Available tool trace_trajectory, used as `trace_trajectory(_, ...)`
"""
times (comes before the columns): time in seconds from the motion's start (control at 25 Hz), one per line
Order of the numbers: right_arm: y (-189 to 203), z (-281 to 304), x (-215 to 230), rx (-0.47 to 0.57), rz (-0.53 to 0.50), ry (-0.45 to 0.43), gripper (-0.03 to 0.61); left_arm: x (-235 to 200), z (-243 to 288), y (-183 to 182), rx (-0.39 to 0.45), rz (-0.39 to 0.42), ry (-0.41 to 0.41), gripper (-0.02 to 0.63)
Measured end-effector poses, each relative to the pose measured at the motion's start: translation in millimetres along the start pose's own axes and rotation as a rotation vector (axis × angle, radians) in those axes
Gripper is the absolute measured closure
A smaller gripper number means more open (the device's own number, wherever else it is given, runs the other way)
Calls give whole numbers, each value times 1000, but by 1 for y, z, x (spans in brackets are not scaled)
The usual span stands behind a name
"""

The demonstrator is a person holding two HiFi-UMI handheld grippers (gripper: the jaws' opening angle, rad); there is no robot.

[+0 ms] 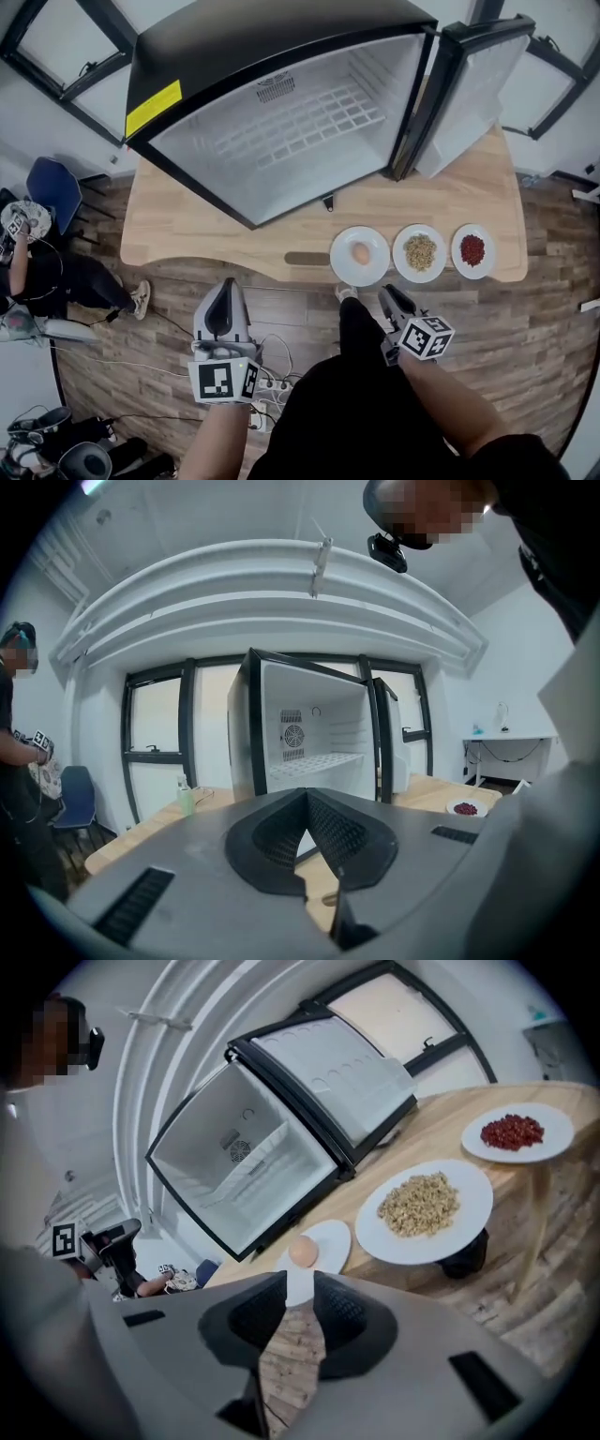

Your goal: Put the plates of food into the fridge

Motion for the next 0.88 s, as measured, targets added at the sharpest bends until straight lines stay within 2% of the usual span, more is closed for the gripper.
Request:
trace_trajectory(0.08, 2, 10, 6, -8, 50, -6, 440, -1, 5, 2, -13, 11, 8, 609)
trace_trajectory(0.36, 8, 35, 31, 2, 292, -39, 434, -7, 17, 9, -53, 24, 3, 609)
trace_trajectory(0.52, 7, 46, 30, 1, 358, -77, 434, -15, 20, 15, -73, 8, -23, 609)
trace_trajectory(0.64, 5, 51, 31, 0, 387, -93, 438, -18, 22, 16, -83, 8, -30, 609)
trace_trajectory(0.72, 3, 51, 31, 6, 403, -104, 477, -18, 23, 15, -87, 6, -33, 609)
trace_trajectory(0.88, 2, 49, 31, 42, 529, -171, 526, -18, 22, 15, -86, -4, -36, 609)
Point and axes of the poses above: the fingertips, and each gripper's own axes: z forward along the fingers, x to its right, y out of its underside, the point moved 8 cm from there along -z, backward along the fingers, and after that the axes turned 13 degrees about -x, right-handed, at the moved point
